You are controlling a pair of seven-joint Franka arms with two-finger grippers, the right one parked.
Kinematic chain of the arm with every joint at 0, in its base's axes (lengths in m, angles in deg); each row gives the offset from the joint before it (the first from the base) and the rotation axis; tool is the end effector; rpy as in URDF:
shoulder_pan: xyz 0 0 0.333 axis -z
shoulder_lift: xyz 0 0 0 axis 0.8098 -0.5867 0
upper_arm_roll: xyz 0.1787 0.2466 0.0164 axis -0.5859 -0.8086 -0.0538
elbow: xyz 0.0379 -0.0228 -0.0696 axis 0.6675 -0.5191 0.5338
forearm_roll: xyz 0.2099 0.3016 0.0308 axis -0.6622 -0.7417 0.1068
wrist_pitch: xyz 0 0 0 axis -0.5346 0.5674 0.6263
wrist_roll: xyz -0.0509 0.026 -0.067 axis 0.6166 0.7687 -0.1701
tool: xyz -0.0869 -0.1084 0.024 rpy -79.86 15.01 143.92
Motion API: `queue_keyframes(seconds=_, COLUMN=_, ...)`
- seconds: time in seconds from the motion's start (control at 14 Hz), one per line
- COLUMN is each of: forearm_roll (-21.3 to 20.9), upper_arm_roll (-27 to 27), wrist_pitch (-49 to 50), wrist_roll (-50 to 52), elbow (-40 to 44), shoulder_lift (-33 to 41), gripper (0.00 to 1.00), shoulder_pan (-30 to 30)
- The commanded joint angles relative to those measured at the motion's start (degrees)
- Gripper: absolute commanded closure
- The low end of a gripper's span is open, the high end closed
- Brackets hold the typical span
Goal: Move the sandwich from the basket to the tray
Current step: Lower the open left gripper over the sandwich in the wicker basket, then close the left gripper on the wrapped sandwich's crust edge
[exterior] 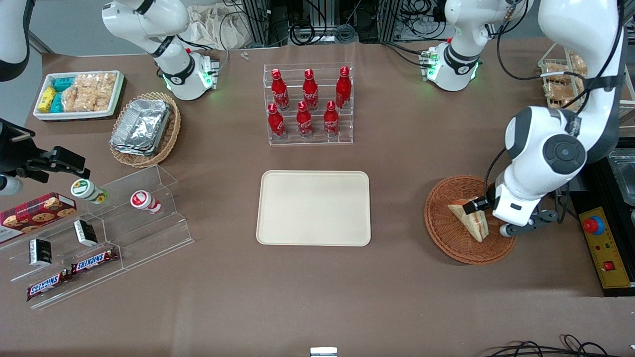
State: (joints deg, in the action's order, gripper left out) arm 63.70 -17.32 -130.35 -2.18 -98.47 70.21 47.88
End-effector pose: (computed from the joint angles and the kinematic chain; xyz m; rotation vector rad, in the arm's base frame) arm 0.5881 -0.0769 0.3202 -3.0598 -0.5503 -0.0263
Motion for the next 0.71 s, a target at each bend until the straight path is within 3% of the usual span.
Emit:
queue_keyframes(seconds=0.0, forearm_roll=-1.32, upper_arm_roll=-0.06, wrist_pitch=-1.82, wrist_roll=2.74, elbow=-0.14, shoulder_lift=-2.18, gripper=0.00, shoulder_pan=-0.05)
queue_keyframes(seconds=0.5, forearm_roll=-1.41, upper_arm_roll=-0.15, wrist_pitch=-2.69, wrist_roll=6.70, elbow=-0.31, shoulder_lift=-5.35, gripper=0.00, shoulder_pan=0.31)
queue_keyframes(seconds=0.64, forearm_roll=-3.59, upper_arm_roll=-0.24, wrist_pitch=-4.71, wrist_roll=7.92, elbow=-1.62, shoulder_lift=-6.14, gripper=0.00, shoulder_pan=0.22)
